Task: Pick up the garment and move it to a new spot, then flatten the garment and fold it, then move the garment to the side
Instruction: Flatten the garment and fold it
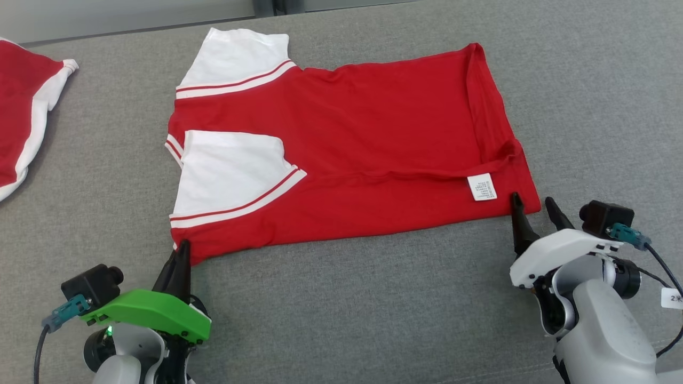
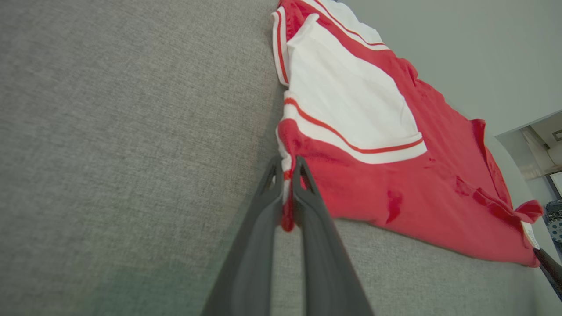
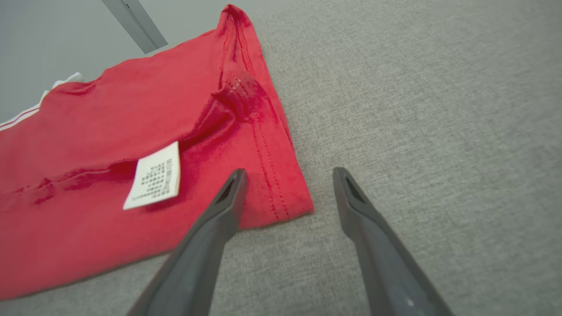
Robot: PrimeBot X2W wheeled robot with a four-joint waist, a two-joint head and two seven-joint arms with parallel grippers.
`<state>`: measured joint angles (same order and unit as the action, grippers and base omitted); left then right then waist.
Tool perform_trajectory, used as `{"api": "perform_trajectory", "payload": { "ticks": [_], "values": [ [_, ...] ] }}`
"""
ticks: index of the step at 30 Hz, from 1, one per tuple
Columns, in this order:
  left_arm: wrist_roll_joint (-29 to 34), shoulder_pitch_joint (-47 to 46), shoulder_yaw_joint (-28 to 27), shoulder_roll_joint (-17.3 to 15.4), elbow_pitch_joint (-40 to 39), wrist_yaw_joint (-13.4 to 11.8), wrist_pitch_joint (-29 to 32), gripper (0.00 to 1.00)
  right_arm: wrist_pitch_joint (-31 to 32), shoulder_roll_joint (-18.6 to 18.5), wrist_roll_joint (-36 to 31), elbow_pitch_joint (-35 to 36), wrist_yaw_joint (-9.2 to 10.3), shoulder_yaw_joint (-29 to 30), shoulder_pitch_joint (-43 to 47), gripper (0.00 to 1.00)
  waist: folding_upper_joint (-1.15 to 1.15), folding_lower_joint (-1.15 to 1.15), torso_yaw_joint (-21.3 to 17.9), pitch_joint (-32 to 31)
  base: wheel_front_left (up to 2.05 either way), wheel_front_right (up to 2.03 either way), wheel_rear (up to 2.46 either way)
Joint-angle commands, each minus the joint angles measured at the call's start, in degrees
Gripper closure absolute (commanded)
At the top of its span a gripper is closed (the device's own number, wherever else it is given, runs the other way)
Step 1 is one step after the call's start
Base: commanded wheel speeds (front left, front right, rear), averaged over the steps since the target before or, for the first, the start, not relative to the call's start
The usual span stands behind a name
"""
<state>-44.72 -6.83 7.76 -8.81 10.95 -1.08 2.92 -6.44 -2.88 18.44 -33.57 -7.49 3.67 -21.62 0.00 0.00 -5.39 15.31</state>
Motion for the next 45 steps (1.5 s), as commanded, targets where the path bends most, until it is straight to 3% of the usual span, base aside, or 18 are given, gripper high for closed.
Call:
{"api": "perform_trajectory", "payload": {
  "ticks": [1,3,4,5,6,9,10,11,16,21,33,40,41,42,43,44,45],
  "values": [
    [1.01,-0.67,-0.07,-0.55,-0.35,-0.25,-0.40,1.00,0.69,-0.02,0.05,-1.58,-0.01,-0.32,-1.42,0.00,0.00,0.00,0.44,0.18,0.00,0.00,0.00],
    [0.96,-0.75,0.06,-0.61,-0.52,-0.31,-0.58,1.00,1.67,-0.05,1.42,-4.22,-0.01,-1.02,-2.74,0.00,0.00,0.00,0.77,0.22,0.00,0.00,0.00],
    [0.95,-0.80,0.10,-0.63,-0.52,-0.28,-0.66,1.00,2.21,-0.02,1.96,-5.60,-0.01,-1.58,-3.34,0.05,0.00,0.00,0.90,0.21,0.00,0.00,0.00],
    [0.89,-0.84,0.09,-0.63,-0.51,-0.21,-0.87,1.00,2.57,0.06,2.51,-6.62,-0.01,-1.97,-3.78,0.20,0.00,0.00,0.97,0.19,0.00,0.00,0.00],
    [0.81,-0.86,0.09,-0.60,-0.42,-0.11,-1.00,1.00,2.82,0.08,3.49,-7.68,-0.01,-2.24,-4.28,0.54,0.00,0.00,1.02,0.14,0.00,0.00,0.00],
    [0.61,-0.85,0.01,-0.59,-0.07,0.16,-1.49,1.00,3.04,0.15,5.23,-10.07,-0.01,-2.73,-5.50,0.76,0.00,0.00,1.04,-0.08,0.00,0.00,0.00],
    [0.66,-0.86,-0.05,-0.68,0.04,0.31,-1.77,1.00,2.85,0.15,5.56,-10.78,-0.01,-2.79,-6.00,0.94,0.00,0.00,1.02,-0.18,0.00,0.00,0.00],
    [0.92,-0.89,0.00,-0.86,0.10,0.48,-2.04,1.00,2.55,0.15,6.11,-11.05,-0.01,-2.92,-6.34,1.00,0.00,0.00,1.00,-0.27,0.00,0.00,0.00],
    [1.42,-0.36,0.12,-1.72,-0.99,1.20,-2.84,1.00,1.45,-0.04,9.72,-9.45,-0.01,-3.08,-6.69,1.00,0.00,0.00,0.81,-1.16,0.00,0.00,0.00],
    [1.91,2.73,-0.40,-3.19,-5.86,0.96,-2.92,1.00,3.12,-0.05,13.44,-2.92,-0.01,-3.09,-2.64,1.00,0.00,0.00,0.40,-2.43,0.00,0.00,0.00],
    [1.90,19.20,-0.21,-5.32,-23.77,-3.83,1.19,1.00,9.88,-0.48,14.62,19.09,0.00,0.43,17.05,1.00,0.00,0.00,-0.79,-4.23,0.00,0.00,0.00],
    [0.69,23.40,0.93,-3.72,-21.12,-4.88,1.49,1.00,12.78,-0.14,13.43,22.95,0.00,4.11,23.37,1.00,0.00,0.00,-0.62,-5.95,0.00,0.00,0.00],
    [0.90,23.48,0.91,-3.61,-20.00,-5.17,1.31,0.87,13.13,-0.10,13.59,22.99,0.00,4.27,23.80,0.75,0.00,0.00,-0.64,-6.22,0.00,0.00,0.00],
    [1.37,23.40,1.06,-3.59,-18.99,-5.30,1.14,0.71,13.32,-0.10,13.67,22.73,0.01,4.39,24.04,0.64,0.00,0.00,-0.68,-6.46,0.00,0.00,0.00],
    [1.78,23.21,1.29,-3.52,-17.78,-5.44,0.87,0.14,13.29,-0.12,13.15,22.46,0.02,4.48,24.21,0.21,0.00,0.00,-0.71,-6.68,0.00,0.00,0.00],
    [1.83,23.05,1.49,-3.29,-16.75,-5.41,0.71,0.00,13.21,-0.12,12.76,22.22,0.02,4.61,24.31,0.00,0.00,0.00,-0.75,-6.84,0.00,0.00,0.00],
    [1.78,22.82,1.75,-3.01,-15.84,-5.30,0.63,0.00,13.09,-0.11,12.55,21.97,0.01,4.68,24.35,0.00,0.00,0.00,-0.82,-7.04,0.00,0.00,0.00]
  ]
}}
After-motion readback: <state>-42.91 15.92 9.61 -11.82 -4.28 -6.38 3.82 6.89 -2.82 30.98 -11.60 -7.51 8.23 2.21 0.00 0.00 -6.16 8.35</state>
